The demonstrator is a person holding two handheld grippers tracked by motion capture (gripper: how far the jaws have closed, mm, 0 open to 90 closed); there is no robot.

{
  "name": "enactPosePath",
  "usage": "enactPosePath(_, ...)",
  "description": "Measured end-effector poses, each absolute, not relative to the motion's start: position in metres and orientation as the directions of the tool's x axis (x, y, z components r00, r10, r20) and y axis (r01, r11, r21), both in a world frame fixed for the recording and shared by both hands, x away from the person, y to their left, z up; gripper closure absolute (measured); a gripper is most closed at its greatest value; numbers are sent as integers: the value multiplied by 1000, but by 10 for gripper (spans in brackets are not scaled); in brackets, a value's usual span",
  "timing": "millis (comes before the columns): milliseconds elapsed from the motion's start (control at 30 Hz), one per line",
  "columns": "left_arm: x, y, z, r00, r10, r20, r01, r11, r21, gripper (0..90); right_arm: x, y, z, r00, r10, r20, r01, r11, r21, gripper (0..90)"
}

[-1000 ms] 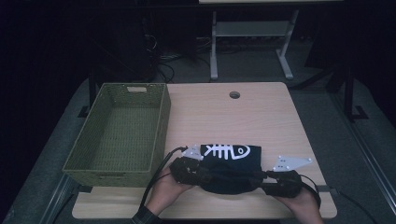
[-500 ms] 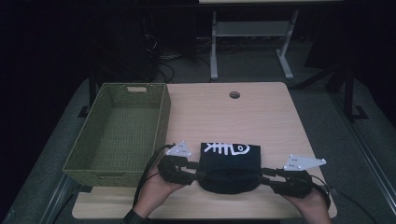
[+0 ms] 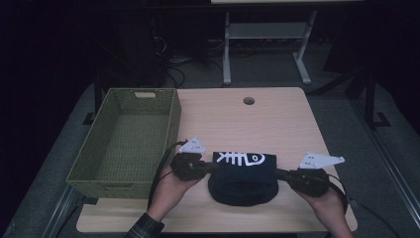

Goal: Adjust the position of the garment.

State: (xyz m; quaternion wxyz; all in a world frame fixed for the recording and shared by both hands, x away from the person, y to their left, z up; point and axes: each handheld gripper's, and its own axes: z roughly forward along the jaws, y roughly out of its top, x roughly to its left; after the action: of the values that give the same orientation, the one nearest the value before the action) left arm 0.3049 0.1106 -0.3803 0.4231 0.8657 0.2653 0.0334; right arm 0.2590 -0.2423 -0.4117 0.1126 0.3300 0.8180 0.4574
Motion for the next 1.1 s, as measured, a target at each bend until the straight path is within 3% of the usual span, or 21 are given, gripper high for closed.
enactPosePath(567, 360, 75, -427, 829, 535, -161, 490, -557, 670, 893, 248, -227, -438, -798, 583, 151, 457, 422, 783, 898)
enactPosePath(1100, 386, 48, -448, 852, 508, -126, 465, -623, 629, 900, 241, -200, -459, -837, 532, 129, 443, 518, 732, 900)
